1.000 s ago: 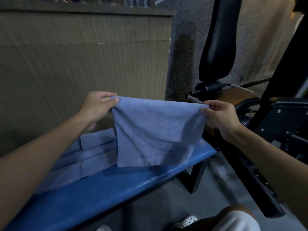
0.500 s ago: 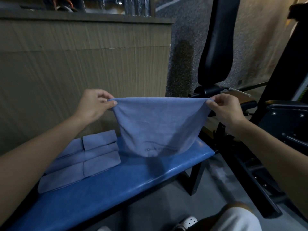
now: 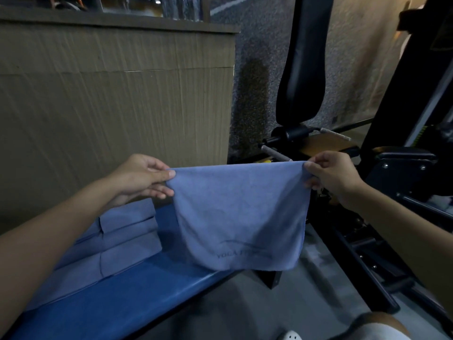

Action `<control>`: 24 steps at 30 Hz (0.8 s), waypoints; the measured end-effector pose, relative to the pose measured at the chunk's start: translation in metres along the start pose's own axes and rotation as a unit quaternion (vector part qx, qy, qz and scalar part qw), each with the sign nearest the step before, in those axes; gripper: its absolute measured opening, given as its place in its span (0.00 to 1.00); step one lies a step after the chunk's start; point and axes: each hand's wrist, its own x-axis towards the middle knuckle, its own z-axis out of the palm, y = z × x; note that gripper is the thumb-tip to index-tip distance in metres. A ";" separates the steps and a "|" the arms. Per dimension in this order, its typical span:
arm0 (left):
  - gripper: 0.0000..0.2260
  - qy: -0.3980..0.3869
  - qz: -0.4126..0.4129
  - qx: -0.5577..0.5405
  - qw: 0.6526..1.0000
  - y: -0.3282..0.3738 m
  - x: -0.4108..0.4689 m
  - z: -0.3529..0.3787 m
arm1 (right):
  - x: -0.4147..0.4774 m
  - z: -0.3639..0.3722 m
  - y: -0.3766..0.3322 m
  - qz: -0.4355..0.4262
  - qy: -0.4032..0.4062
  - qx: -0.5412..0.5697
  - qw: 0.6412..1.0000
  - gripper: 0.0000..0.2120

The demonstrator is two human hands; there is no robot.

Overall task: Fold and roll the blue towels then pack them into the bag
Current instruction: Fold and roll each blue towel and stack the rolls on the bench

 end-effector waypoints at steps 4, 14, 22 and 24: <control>0.03 0.017 0.033 -0.054 0.998 -0.004 0.022 0.017 | 0.017 0.010 0.007 0.007 -0.004 0.043 0.999 0.07; 0.02 0.118 0.174 -0.032 0.977 -0.003 0.046 0.023 | 0.048 0.031 0.015 -0.040 0.063 0.093 0.993 0.05; 0.16 0.040 0.047 0.168 0.984 -0.123 0.030 0.040 | -0.007 0.081 0.114 0.086 -0.040 0.046 0.994 0.05; 0.17 -0.012 -0.012 0.226 0.974 -0.157 0.021 0.048 | -0.025 0.091 0.140 0.100 -0.064 0.002 0.993 0.07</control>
